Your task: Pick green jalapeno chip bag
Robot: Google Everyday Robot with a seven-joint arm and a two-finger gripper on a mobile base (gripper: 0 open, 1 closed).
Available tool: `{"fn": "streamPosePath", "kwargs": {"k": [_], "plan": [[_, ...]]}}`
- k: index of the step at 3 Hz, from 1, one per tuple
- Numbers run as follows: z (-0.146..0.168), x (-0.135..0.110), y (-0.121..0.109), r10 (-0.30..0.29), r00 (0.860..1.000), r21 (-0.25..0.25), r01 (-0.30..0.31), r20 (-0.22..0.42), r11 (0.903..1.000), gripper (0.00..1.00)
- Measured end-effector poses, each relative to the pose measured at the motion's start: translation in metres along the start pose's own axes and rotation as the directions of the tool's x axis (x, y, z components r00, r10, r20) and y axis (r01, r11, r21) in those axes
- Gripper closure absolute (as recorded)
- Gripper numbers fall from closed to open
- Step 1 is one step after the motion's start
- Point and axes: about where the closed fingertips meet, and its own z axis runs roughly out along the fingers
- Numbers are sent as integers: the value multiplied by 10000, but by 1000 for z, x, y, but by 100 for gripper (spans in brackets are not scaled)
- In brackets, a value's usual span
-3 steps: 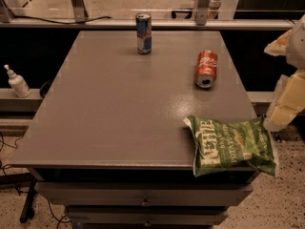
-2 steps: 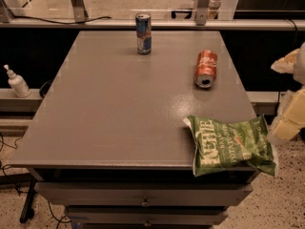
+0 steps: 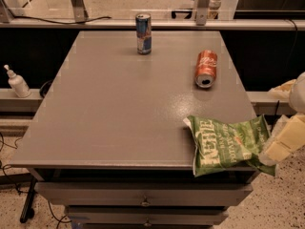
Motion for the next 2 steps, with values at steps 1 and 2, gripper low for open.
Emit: {"fn": "streamPosePath", "kwargs": {"k": [1, 2], "plan": [[16, -5, 8, 121, 9988, -188, -112, 477, 9998, 0], [32, -12, 17, 201, 9959, -272, -177, 885, 9995, 0]]}}
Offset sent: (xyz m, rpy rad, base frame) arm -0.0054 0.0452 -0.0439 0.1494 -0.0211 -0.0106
